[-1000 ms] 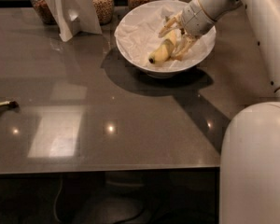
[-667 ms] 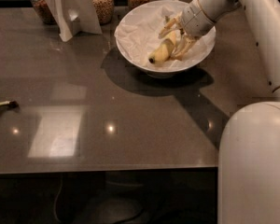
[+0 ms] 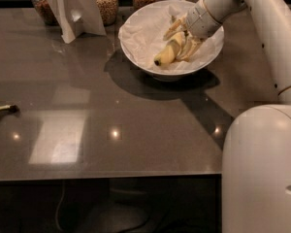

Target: Pick banana from white bowl

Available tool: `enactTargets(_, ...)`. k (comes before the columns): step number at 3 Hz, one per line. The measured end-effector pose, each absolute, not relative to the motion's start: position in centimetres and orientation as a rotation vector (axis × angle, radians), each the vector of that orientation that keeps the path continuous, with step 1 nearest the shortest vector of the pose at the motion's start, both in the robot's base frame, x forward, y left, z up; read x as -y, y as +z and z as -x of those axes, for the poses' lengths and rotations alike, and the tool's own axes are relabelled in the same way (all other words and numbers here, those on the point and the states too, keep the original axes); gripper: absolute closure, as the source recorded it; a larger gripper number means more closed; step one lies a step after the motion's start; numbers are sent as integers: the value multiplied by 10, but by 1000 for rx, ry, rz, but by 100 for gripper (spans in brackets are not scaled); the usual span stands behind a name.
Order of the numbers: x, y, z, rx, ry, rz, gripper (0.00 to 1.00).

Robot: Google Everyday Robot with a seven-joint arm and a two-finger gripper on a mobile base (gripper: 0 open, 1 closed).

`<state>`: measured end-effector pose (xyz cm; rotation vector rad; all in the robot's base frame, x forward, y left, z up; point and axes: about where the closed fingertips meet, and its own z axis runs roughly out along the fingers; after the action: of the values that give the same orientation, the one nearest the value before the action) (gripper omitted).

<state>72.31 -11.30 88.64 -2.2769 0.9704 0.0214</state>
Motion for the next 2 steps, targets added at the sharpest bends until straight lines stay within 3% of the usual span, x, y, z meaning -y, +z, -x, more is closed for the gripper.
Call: enactTargets(2, 103, 896, -722, -940, -19, 2330, 91)
